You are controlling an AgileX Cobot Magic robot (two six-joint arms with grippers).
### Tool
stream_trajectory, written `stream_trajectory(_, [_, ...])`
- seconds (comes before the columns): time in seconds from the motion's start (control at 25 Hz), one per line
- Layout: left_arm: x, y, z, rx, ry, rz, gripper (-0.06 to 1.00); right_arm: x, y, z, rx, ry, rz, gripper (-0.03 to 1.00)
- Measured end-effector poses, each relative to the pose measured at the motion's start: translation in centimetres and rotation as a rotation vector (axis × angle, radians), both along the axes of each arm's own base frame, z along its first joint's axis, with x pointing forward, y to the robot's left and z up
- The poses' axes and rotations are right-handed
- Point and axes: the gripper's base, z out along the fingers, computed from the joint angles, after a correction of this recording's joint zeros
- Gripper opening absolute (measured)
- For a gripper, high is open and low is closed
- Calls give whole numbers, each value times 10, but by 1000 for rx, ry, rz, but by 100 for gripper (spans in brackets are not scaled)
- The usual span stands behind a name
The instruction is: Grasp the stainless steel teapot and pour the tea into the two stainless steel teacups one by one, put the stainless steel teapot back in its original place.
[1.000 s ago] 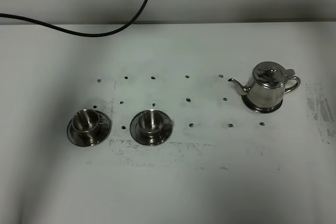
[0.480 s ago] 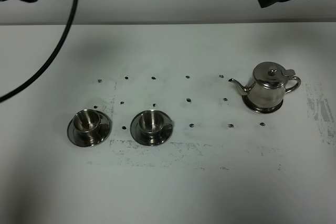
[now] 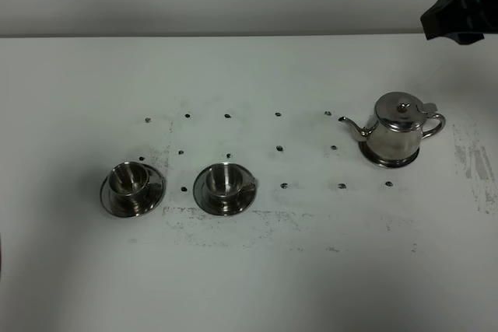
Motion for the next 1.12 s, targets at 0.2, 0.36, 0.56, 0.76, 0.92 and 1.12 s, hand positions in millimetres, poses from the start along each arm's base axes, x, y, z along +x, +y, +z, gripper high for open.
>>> stream_trajectory(0.2, [-56, 6, -10, 28, 51, 52, 59, -8, -1, 4, 1, -25, -2, 43])
stream_trajectory(0.36, [-80, 7, -29, 31, 123, 59, 59, -8, -1, 5, 8, -27, -2, 42])
stream_trajectory(0.56, [-86, 7, -72, 13, 218, 73, 59, -7, 0, 5, 17, -34, -1, 41])
stream_trajectory(0.76, [-89, 7, -84, 4, 267, 80, 59, -7, 0, 6, 19, -42, -2, 41])
stream_trajectory(0.92, [-91, 7, -84, 1, 258, 81, 59, -6, 0, 6, 13, -48, 6, 41])
stream_trajectory(1.12, [-105, 7, -83, -6, 163, 81, 59, -6, 0, 6, 3, -58, 16, 41])
